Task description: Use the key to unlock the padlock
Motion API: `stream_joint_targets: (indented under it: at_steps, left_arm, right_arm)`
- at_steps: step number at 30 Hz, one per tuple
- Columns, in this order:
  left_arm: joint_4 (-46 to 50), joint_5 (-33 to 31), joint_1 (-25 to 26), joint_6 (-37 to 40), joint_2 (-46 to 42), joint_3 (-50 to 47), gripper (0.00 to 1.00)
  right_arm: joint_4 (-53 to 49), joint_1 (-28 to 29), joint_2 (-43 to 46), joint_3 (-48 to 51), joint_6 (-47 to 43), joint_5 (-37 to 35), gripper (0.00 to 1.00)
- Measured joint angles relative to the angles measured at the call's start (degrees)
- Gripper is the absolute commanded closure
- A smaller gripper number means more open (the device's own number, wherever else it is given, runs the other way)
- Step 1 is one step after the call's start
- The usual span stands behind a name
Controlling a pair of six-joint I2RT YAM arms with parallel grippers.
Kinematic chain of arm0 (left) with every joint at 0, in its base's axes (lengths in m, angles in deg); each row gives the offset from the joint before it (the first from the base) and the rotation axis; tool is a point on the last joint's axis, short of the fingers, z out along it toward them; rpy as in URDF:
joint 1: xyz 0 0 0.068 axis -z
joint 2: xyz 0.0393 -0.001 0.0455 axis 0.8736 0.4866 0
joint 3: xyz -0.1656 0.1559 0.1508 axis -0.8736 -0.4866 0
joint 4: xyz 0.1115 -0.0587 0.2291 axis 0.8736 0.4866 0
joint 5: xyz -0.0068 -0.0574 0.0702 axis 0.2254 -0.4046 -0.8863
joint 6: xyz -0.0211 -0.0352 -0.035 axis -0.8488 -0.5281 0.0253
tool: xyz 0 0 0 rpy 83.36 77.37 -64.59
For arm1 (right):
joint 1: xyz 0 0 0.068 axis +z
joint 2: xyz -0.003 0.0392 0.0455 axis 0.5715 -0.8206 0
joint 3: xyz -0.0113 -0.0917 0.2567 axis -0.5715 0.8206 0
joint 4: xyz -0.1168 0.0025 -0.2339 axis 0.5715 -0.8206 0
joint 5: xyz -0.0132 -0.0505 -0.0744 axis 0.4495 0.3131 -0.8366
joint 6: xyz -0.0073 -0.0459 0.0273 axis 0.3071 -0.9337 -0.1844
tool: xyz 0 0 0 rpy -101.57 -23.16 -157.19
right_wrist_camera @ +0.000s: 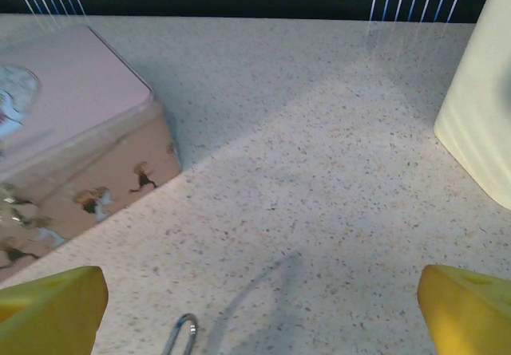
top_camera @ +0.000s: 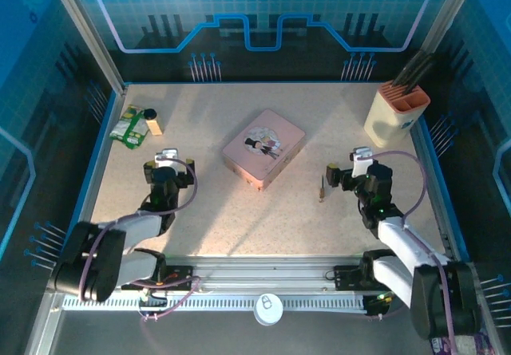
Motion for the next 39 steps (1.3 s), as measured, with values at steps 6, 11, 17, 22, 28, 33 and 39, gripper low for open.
stream_joint_targets:
  at_steps: [6, 11, 17, 22, 28, 33, 39]
  left_arm:
    - [-12.9, 12.4, -4.9, -0.5, 10.7, 0.3, 0.01]
    - [-16.0, 15.2, -7.9, -3.0, 17.6, 1.6, 0.01]
    - [-13.7, 14.9, -7.9, -4.6, 17.4, 7.5, 0.01]
    - [-12.9, 14.9, -7.9, -4.6, 17.4, 7.5, 0.01]
    - [-12.9, 14.9, -7.9, -4.6, 17.4, 7.5, 0.01]
    - [-12.9, 14.9, -7.9, -4.6, 17.4, 7.5, 0.01]
    - [-12.9, 14.9, -7.9, -4.6, 17.4, 7.5, 0.01]
  right_arm:
    - [14.0, 0.0, -13.9, 0.3, -2.9, 2.1, 0.00]
    - [28.2, -0.1, -24.9, 0.3, -4.2, 3.8, 0.00]
    - [30.5, -0.2, -30.7, -1.9, -2.4, -1.7, 0.00]
    - [30.4, 0.0, -30.7, -5.1, -1.2, -8.2, 0.00]
    - [29.7, 0.3, -30.7, -5.1, -1.3, -10.7, 0.00]
    - [29.3, 0.7, -30.7, -5.1, -1.3, -10.7, 0.00]
    - [28.9, 0.7, -30.7, -5.1, -1.3, -10.9, 0.01]
